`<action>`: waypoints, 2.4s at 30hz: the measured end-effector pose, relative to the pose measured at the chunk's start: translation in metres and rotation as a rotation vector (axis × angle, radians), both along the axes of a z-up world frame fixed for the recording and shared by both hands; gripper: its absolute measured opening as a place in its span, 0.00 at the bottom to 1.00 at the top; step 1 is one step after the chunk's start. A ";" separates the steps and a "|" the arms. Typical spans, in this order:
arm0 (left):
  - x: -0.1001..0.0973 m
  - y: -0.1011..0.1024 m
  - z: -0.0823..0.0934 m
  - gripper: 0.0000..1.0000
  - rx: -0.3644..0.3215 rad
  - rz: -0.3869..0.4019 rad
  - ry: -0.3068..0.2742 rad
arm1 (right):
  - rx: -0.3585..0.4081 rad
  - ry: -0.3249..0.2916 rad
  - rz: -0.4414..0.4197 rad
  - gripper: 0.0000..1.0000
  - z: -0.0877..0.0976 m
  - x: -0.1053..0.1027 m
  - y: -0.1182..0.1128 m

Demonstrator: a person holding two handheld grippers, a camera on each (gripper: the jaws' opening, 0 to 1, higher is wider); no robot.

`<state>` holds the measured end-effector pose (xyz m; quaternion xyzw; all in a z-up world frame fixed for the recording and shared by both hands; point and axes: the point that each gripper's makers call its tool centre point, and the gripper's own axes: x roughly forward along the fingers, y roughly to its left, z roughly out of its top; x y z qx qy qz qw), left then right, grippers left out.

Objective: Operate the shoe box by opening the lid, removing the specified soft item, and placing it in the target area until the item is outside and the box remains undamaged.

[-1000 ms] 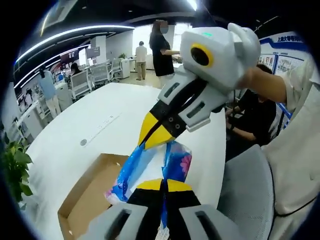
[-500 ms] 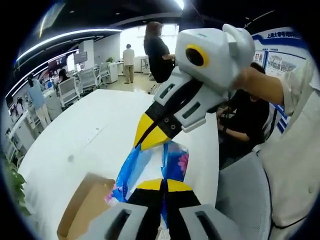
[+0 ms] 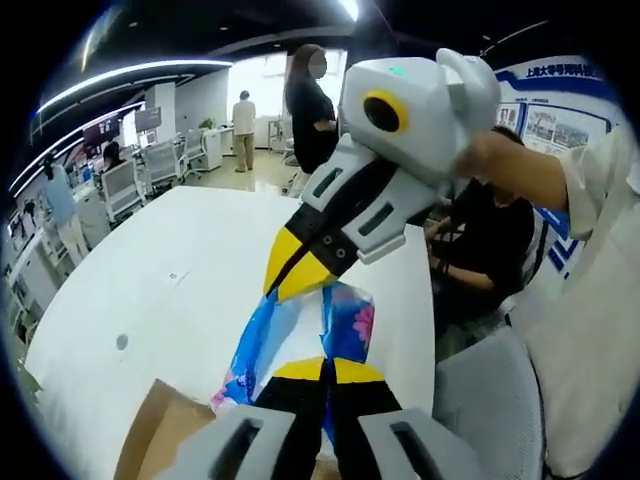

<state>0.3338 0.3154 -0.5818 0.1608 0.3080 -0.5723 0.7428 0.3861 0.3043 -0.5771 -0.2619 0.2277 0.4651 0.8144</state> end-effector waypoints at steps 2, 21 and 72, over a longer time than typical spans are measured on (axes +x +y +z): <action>0.002 -0.008 -0.001 0.00 -0.003 -0.009 0.005 | -0.005 0.003 -0.002 0.00 -0.001 0.003 -0.007; 0.023 -0.072 -0.017 0.00 -0.017 -0.082 0.074 | -0.040 0.032 -0.018 0.00 -0.019 0.027 -0.069; 0.058 -0.190 -0.111 0.00 0.060 -0.244 0.237 | -0.190 0.134 -0.112 0.00 -0.118 0.067 -0.177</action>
